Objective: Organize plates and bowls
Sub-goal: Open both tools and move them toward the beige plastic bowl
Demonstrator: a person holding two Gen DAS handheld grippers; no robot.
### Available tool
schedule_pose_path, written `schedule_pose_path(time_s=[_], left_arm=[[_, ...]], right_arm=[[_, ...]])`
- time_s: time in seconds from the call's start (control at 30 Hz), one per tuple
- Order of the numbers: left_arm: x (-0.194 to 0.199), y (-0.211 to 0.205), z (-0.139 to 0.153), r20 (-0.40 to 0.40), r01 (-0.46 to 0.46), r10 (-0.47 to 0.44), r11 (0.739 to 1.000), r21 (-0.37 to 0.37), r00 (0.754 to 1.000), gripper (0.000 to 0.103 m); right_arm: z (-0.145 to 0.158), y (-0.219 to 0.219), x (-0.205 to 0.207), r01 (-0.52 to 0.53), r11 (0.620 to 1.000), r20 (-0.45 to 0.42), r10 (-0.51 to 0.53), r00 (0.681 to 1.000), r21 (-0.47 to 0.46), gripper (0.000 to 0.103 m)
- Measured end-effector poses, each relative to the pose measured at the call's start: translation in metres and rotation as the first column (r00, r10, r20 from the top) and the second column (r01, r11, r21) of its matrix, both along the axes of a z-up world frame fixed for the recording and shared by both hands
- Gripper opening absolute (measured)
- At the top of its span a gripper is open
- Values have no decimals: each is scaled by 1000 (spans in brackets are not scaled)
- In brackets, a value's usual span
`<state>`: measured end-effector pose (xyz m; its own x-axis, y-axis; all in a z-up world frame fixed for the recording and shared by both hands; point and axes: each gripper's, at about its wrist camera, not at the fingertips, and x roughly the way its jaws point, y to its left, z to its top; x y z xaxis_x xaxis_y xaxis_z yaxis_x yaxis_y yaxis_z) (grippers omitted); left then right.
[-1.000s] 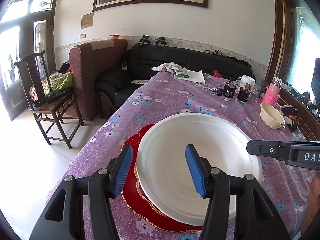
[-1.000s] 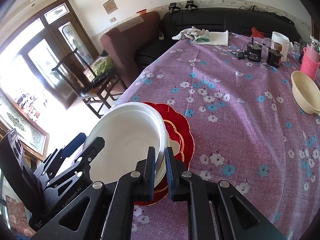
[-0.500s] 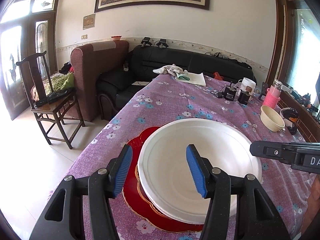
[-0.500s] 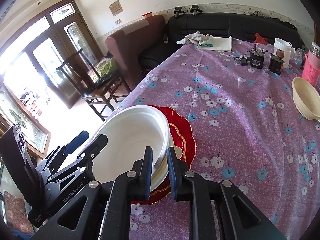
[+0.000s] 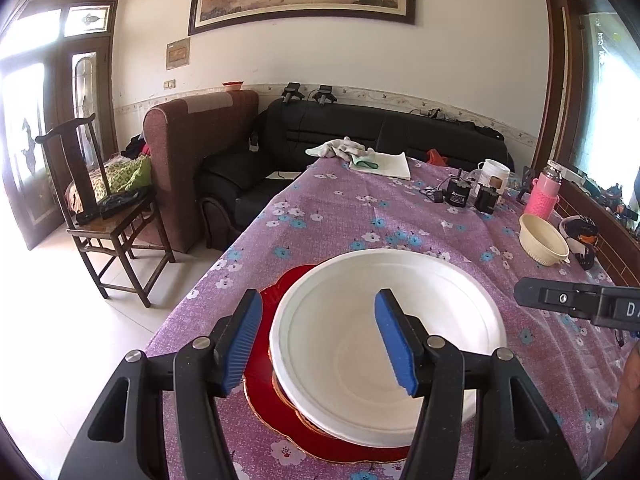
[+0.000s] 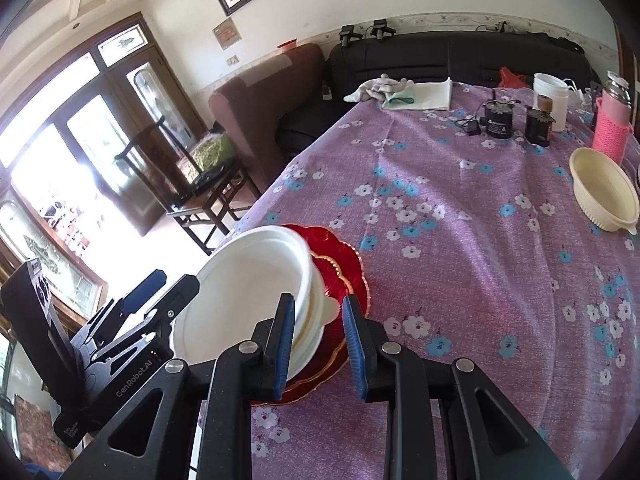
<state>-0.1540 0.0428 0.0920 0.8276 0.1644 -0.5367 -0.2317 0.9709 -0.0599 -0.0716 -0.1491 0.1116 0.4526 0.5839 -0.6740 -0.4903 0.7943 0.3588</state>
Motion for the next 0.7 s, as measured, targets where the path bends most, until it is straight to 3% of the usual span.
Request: schedule_pose_path(time_s=[0.43,0.7], left_arm=[[5,-64,29,24,120,-122,989,87,992,65],[28,-142,30,-22,320,-319,944,86,948,69]], right_arm=[[-8,-67,12,122,989,-41,-119,992,83,28],[-16,-135,25,260,955,-82,-251,965,141,29]])
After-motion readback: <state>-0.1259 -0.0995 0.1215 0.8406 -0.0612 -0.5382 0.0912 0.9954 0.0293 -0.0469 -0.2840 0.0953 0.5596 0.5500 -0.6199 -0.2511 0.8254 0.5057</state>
